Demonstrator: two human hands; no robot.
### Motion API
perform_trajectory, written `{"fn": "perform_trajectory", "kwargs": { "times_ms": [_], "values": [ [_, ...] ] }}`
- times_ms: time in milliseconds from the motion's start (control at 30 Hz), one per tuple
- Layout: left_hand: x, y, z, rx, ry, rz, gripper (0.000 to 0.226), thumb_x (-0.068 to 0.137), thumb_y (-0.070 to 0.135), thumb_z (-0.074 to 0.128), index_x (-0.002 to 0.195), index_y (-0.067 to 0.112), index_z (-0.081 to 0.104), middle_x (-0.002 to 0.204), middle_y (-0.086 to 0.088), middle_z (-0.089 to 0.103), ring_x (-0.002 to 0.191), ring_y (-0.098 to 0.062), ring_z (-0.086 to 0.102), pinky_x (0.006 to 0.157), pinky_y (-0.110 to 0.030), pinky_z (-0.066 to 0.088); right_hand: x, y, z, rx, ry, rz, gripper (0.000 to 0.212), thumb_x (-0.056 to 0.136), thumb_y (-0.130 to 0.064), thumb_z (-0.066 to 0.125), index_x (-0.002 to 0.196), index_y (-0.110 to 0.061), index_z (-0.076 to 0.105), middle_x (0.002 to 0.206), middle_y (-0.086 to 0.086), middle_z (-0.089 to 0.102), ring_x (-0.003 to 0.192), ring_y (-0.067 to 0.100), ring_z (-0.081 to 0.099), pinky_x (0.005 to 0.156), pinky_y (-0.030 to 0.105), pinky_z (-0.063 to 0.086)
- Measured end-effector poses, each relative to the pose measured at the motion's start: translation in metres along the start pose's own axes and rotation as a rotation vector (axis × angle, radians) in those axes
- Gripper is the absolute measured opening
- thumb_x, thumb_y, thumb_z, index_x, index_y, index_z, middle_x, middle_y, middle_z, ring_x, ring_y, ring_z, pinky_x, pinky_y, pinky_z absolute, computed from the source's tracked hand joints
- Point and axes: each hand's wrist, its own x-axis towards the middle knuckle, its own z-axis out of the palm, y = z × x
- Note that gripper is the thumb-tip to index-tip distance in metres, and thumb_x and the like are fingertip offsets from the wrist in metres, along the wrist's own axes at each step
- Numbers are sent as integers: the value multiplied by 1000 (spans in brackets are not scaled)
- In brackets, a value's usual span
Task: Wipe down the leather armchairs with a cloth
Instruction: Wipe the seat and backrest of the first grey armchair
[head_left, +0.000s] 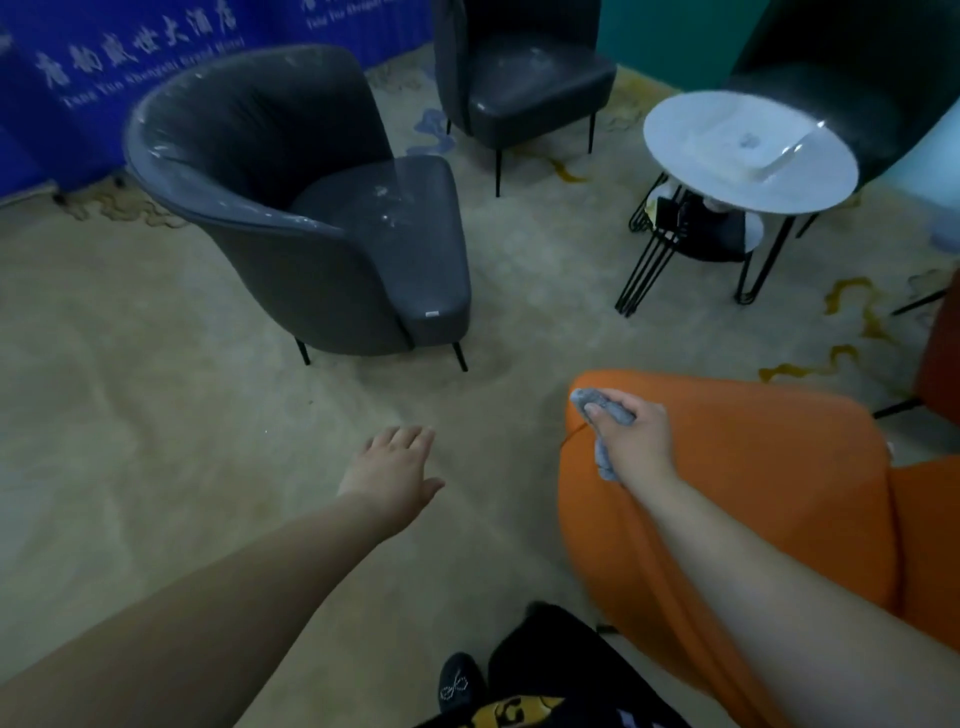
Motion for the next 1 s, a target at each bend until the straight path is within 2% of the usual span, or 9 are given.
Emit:
{"fn": "perform_trajectory", "kwargs": {
  "times_ms": [33, 67, 167, 233, 400, 600, 867, 933, 1000],
  "values": [
    [4, -6, -2, 12, -2, -5, 71, 93, 53, 47, 151, 21, 21, 155, 1, 28, 142, -23, 24, 113, -38, 24, 7, -4, 5, -16, -2, 0, 21, 89, -18, 64, 109, -14, 69, 91, 18, 53, 54, 23, 49, 55, 30, 43],
    [9, -11, -3, 24, -4, -12, 72, 93, 53, 47, 151, 21, 20, 155, 1, 28, 142, -23, 24, 113, -39, 23, 15, -9, 10, -18, -8, -8, 20, 89, -18, 65, 109, -15, 69, 89, 18, 53, 53, 23, 50, 54, 31, 43],
    [31, -25, -12, 36, -17, -38, 75, 93, 53, 46, 153, 21, 14, 158, 1, 22, 145, -23, 18, 116, -42, 17, 43, -22, 24, 6, -45, -42, 13, 89, -15, 64, 99, -17, 72, 56, 17, 52, 31, 21, 42, 40, 26, 40],
    [52, -34, -21, 51, -13, -44, 76, 94, 53, 45, 153, 21, 9, 160, 0, 16, 147, -23, 11, 117, -44, 11, 66, -30, 33, -6, -46, -68, 11, 88, -12, 65, 93, -18, 73, 47, 15, 51, 28, 19, 43, 35, 23, 38],
    [122, -52, -53, 105, 10, -65, 78, 95, 53, 42, 154, 21, 3, 162, 1, 6, 148, -22, 4, 118, -46, 4, 140, -60, 61, 11, -86, -57, 11, 89, -10, 64, 93, -16, 72, 46, 15, 49, 27, 18, 38, 36, 21, 36],
    [189, -75, -91, 99, 42, -107, 78, 95, 52, 43, 154, 20, 3, 162, 0, 4, 148, -20, 3, 119, -44, 4, 224, -108, 91, -15, -110, -82, 12, 89, -12, 65, 98, -14, 72, 50, 13, 50, 29, 18, 39, 37, 23, 37],
    [258, -131, -117, 46, 77, -112, 79, 94, 51, 45, 154, 19, 4, 162, 0, 4, 148, -20, 2, 120, -42, 2, 297, -148, 162, -136, -158, -100, 18, 88, -20, 65, 105, -19, 71, 93, 19, 56, 50, 24, 50, 54, 25, 43],
    [282, -150, -123, 38, 82, -89, 80, 94, 50, 45, 154, 19, 4, 162, 0, 4, 148, -20, 1, 119, -40, 1, 309, -158, 181, -180, -135, -122, 18, 88, -17, 65, 105, -18, 72, 90, 20, 62, 54, 24, 54, 56, 24, 46],
    [308, -171, -130, 18, 113, -82, 80, 93, 51, 45, 154, 20, 4, 162, 0, 4, 148, -19, 0, 119, -39, -1, 322, -175, 201, -168, -118, -125, 17, 88, -15, 65, 104, -15, 71, 79, 22, 63, 42, 20, 55, 43, 26, 47]
  ]
}}
